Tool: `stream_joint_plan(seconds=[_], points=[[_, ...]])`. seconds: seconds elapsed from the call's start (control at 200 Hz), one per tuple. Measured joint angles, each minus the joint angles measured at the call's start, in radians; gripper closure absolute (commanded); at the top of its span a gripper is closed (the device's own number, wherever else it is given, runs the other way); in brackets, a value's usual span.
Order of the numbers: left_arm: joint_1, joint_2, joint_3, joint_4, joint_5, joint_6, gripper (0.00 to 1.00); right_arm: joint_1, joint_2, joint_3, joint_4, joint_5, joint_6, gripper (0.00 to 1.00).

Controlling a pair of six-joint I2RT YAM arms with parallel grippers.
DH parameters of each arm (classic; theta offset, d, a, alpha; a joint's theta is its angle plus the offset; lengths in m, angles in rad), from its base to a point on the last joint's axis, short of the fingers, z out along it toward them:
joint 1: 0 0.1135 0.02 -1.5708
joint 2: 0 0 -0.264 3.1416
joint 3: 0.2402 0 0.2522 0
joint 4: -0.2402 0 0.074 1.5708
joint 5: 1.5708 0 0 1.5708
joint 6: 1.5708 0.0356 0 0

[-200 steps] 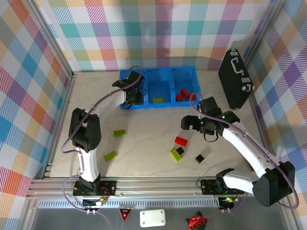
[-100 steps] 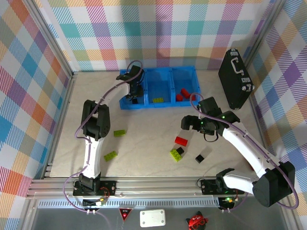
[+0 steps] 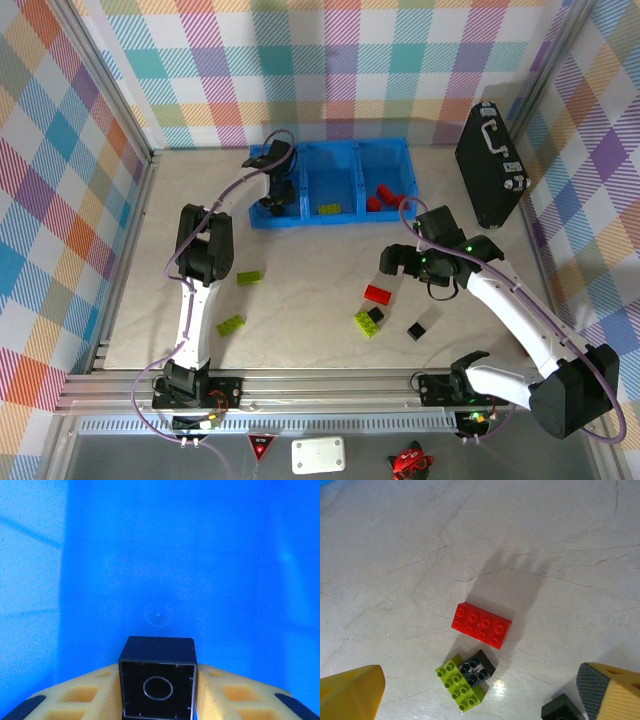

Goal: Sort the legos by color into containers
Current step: Place the lego in the container, then pick up the lego from the bottom-center of the table.

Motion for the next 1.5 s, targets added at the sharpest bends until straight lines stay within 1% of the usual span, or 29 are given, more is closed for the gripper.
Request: stream_joint_plan(seconds=[0.05, 0.155, 0.5, 0.6, 0.91, 1.18, 1.345, 1.5], points=[[0.002, 0.000, 0.000, 0.000, 0.003, 0.005, 0.55, 0.000, 0.000, 0.000, 0.000, 0.000, 0.003, 0.01], [0.002, 0.000, 0.000, -0.001, 0.008, 0.010, 0.53, 0.000, -0.003, 0.000, 0.000, 0.000, 0.004, 0.01], [0.002, -0.002, -0.001, -0.003, 0.028, 0.014, 0.52, 0.000, -0.003, 0.000, 0.001, 0.000, 0.006, 0.01], [0.002, -0.025, -0.025, 0.000, 0.039, 0.014, 0.52, 0.000, 0.015, 0.000, 0.004, 0.001, 0.000, 0.01], [0.002, -0.212, -0.208, 0.006, 0.116, 0.026, 0.52, 0.000, 0.133, 0.000, -0.026, 0.025, -0.082, 0.00], [0.002, -0.370, -0.370, 0.001, 0.185, 0.053, 0.52, 0.002, 0.188, 0.000, -0.046, 0.026, -0.153, 0.05], [0.002, -0.468, -0.458, -0.010, 0.204, 0.081, 0.51, 0.019, 0.232, 0.000, -0.044, 0.026, -0.156, 0.06], [0.002, -0.566, -0.521, -0.049, 0.221, 0.125, 0.50, 0.065, 0.287, 0.009, -0.045, 0.034, -0.127, 0.06]])
